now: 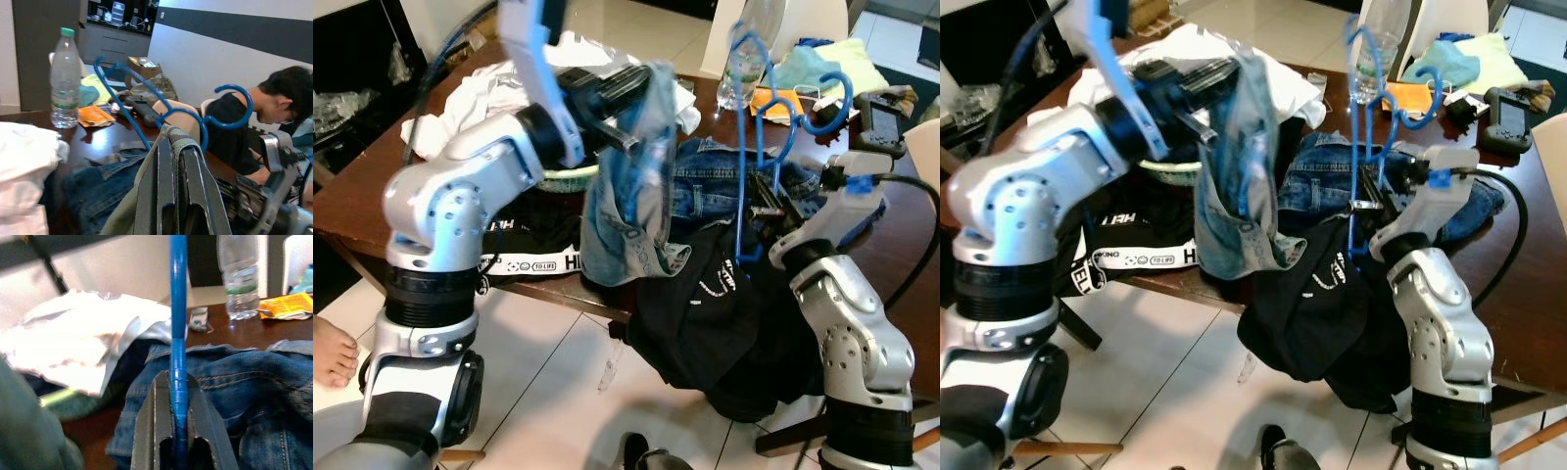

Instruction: Hang hanger

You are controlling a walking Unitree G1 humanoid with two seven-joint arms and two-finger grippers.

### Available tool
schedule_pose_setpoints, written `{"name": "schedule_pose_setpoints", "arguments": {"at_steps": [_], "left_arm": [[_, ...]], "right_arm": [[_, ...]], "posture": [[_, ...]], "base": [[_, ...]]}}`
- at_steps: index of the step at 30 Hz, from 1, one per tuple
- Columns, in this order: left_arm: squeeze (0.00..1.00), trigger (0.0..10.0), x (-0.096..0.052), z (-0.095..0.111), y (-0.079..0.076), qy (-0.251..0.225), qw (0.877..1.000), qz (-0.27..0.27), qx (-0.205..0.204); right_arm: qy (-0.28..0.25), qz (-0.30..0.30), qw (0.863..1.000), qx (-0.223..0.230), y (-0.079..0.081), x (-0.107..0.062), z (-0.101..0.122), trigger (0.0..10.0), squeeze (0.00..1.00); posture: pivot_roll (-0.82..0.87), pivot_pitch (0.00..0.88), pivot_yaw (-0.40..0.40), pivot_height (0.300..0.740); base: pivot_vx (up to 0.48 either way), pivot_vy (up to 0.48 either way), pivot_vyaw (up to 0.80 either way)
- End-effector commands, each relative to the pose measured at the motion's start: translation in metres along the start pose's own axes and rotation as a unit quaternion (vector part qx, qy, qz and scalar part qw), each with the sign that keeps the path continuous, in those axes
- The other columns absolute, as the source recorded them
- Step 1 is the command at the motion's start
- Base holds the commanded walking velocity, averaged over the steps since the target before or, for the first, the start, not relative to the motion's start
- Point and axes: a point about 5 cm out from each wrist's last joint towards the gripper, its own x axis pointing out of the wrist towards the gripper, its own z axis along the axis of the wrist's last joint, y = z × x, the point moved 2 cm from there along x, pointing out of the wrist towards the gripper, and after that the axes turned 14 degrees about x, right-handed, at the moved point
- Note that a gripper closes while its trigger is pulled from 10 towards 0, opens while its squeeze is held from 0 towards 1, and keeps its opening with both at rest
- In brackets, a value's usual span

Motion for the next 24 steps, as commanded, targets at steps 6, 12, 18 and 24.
{"name": "schedule_pose_setpoints", "arguments": {"at_steps": [6,12,18,24], "left_arm": [[0.00,10.0,0.007,-0.027,-0.023,0.034,0.999,-0.036,-0.012],[0.00,10.0,-0.007,-0.041,-0.023,0.058,0.998,-0.018,-0.020],[0.00,10.0,-0.021,-0.038,-0.028,0.052,0.997,-0.023,-0.048],[0.00,10.0,-0.020,-0.045,-0.042,0.063,0.995,-0.051,-0.054]], "right_arm": [[-0.019,0.001,0.999,0.049,-0.007,-0.006,0.002,10.0,0.00],[0.006,0.051,0.995,0.081,0.000,-0.024,-0.004,10.0,0.00],[0.014,0.069,0.995,0.071,-0.013,-0.045,0.011,10.0,0.00],[0.002,0.044,0.997,0.061,-0.023,-0.045,0.016,10.0,0.00]], "posture": [[0.04,0.139,0.026,0.740],[0.03,0.129,0.033,0.740],[0.02,0.119,0.040,0.740],[0.02,0.114,0.047,0.740]], "base": [[-0.354,0.000,0.00],[-0.355,0.000,0.00],[-0.361,0.000,0.00],[-0.360,0.000,0.00]]}}
